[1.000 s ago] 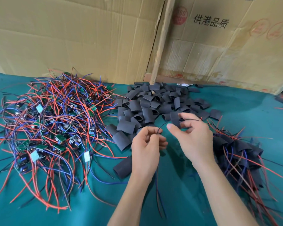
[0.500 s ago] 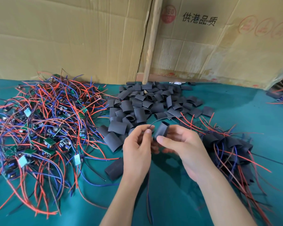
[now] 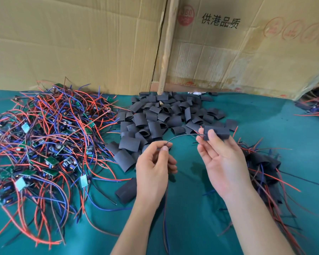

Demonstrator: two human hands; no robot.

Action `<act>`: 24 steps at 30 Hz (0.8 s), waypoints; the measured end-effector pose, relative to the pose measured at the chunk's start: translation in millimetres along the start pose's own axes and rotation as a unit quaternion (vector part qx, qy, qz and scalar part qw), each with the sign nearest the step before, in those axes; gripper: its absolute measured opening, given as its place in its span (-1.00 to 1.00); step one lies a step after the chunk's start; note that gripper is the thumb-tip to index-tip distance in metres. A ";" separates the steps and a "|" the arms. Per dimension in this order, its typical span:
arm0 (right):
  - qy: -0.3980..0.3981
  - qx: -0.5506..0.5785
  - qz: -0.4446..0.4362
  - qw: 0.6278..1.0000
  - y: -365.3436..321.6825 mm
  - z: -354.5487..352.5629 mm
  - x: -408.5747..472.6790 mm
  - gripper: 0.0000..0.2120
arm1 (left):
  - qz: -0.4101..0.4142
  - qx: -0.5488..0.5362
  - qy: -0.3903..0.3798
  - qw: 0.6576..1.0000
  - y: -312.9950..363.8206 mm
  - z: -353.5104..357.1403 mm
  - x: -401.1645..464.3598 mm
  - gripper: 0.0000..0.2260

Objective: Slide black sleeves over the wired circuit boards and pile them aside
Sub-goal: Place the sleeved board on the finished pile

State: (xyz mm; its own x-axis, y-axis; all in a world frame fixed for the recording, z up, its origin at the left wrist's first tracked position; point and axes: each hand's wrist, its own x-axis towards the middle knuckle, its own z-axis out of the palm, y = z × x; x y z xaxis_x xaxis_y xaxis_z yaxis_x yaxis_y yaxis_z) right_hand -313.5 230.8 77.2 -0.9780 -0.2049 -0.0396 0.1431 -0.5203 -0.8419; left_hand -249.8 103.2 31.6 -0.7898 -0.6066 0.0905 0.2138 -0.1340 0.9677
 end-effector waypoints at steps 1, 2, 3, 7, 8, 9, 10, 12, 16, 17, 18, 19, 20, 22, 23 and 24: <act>-0.007 -0.001 0.001 1.000 1.5 1.5 -0.6 -0.84 | 0.000 0.000 0.000 1.000 0.0 0.2 0.2 -0.81; -0.014 -0.007 -0.002 1.000 3.1 2.8 -1.0 -0.85 | 0.000 0.001 -0.001 1.000 0.0 0.1 0.3 -0.81; -0.020 -0.018 -0.007 1.000 5.1 4.3 -1.5 -0.85 | 0.000 0.002 -0.004 1.000 -0.1 0.0 0.3 -0.81; -0.039 -0.080 -0.017 0.996 13.0 8.6 -4.2 -0.65 | -0.001 0.005 -0.009 1.000 -0.4 -0.3 -0.7 -0.82; -0.042 -0.084 -0.016 0.995 13.8 8.6 -4.7 -0.63 | 0.000 0.005 -0.007 1.000 -0.4 -0.6 -0.8 -0.82; -0.045 -0.080 -0.019 0.996 13.5 7.8 -4.6 -0.65 | 0.000 0.004 -0.004 1.000 -0.3 -0.7 -0.5 -0.82; -0.045 -0.072 -0.025 0.996 12.2 6.3 -4.1 -0.69 | -0.001 0.000 -0.001 1.000 -0.2 -1.0 0.1 -0.82; -0.038 -0.051 -0.040 0.997 7.5 3.4 -2.2 -0.79 | -0.006 -0.009 0.004 1.000 0.4 -0.9 1.1 -0.81; -0.043 -0.053 -0.053 0.996 4.2 3.4 -1.7 -0.73 | -0.008 -0.004 0.001 1.000 0.8 0.6 0.0 -0.82; -0.048 -0.059 -0.054 0.996 4.9 4.5 -2.3 -0.71 | -0.007 -0.002 0.000 1.000 0.9 0.8 -0.2 -0.82; -0.052 -0.065 -0.056 0.995 5.3 5.5 -3.0 -0.69 | -0.007 -0.002 0.001 1.000 0.9 0.5 -0.2 -0.82; -0.053 -0.067 -0.059 0.995 5.3 6.0 -3.3 -0.67 | -0.007 -0.003 0.002 1.000 0.9 0.4 0.0 -0.82; -0.053 -0.063 -0.063 0.995 4.2 5.8 -3.2 -0.65 | -0.009 -0.005 0.003 1.000 0.9 0.2 0.1 -0.82; -0.051 -0.049 -0.070 0.995 0.1 4.3 -2.2 -0.65 | -0.010 -0.009 0.003 1.000 1.4 0.5 0.3 -0.82; -0.050 -0.048 -0.075 0.995 -1.8 3.9 -1.7 -0.65 | -0.011 -0.011 0.003 1.000 1.4 0.8 0.2 -0.82; -0.049 -0.051 -0.079 0.994 -3.0 3.8 -1.8 -0.64 | -0.011 -0.012 0.003 1.000 1.3 1.0 0.1 -0.83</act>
State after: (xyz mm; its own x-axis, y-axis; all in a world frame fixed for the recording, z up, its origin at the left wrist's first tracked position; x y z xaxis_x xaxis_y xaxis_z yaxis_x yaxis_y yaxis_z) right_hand -311.6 229.5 81.8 -0.9669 -0.2099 0.1449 -0.0314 -0.4659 -0.8843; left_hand -250.2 103.8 33.1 -0.7914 -0.6075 0.0677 0.2095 -0.1655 0.9637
